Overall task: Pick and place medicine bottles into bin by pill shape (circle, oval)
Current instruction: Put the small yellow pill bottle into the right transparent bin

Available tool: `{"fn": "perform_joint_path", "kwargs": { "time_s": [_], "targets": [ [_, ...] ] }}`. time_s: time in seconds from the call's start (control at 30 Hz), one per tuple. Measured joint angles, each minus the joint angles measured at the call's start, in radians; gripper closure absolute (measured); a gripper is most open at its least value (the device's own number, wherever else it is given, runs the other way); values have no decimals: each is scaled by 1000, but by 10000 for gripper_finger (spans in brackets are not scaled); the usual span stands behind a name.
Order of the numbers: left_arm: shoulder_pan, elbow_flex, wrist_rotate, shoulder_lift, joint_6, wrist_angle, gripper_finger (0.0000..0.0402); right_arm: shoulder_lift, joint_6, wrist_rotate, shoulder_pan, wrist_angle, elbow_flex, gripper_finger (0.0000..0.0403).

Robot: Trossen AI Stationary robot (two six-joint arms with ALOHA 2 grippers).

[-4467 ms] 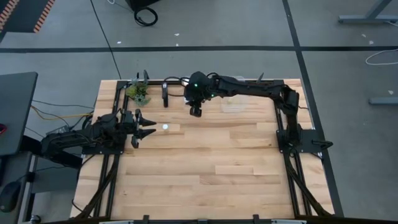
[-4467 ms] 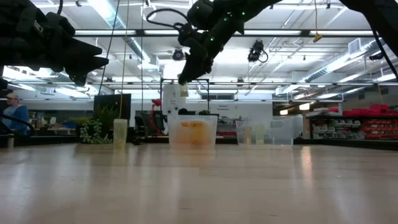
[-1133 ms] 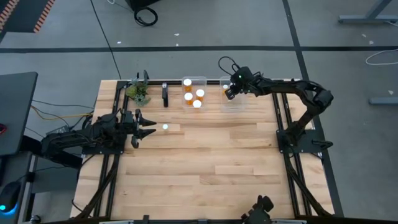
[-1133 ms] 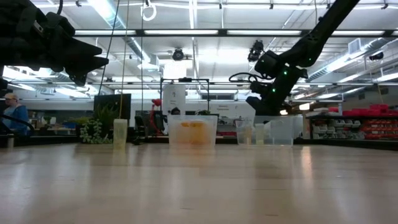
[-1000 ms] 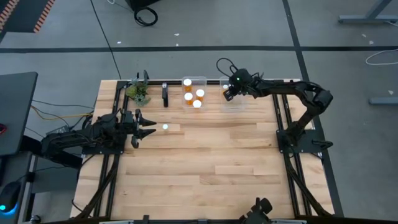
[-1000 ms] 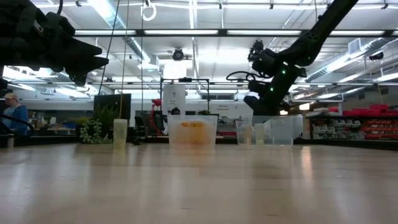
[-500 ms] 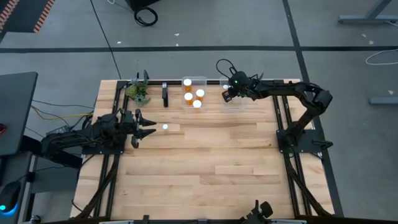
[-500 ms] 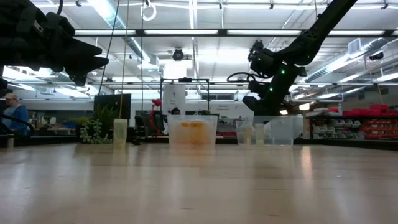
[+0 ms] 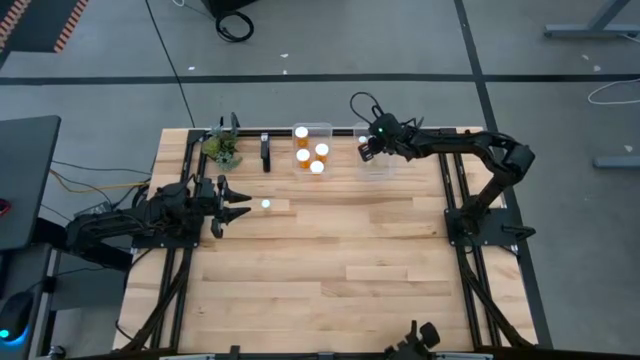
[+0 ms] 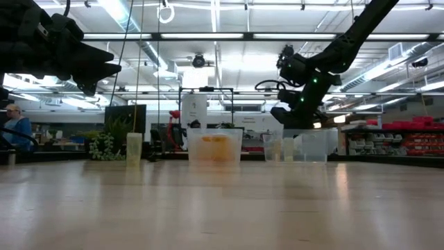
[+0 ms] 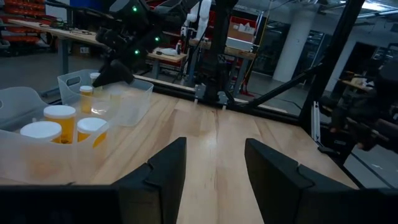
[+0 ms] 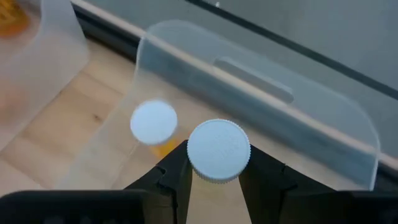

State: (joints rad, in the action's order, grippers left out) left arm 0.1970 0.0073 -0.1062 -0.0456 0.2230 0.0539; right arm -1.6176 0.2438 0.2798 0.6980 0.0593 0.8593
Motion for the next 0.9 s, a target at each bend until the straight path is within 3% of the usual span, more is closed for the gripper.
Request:
{"fn": "perform_joint_path", "kwargs": {
  "time_s": [0.2,0.5,0.9],
  "targets": [
    [0,0,0,0,0,0,230,-9,-36,11,7,-36,0,276],
    [0,0,0,0,0,0,230,-119,-46,23,-15,-133,1,276],
    [0,0,0,0,0,0,230,-117,-54,19,2,-117,2,276]
  ]
}}
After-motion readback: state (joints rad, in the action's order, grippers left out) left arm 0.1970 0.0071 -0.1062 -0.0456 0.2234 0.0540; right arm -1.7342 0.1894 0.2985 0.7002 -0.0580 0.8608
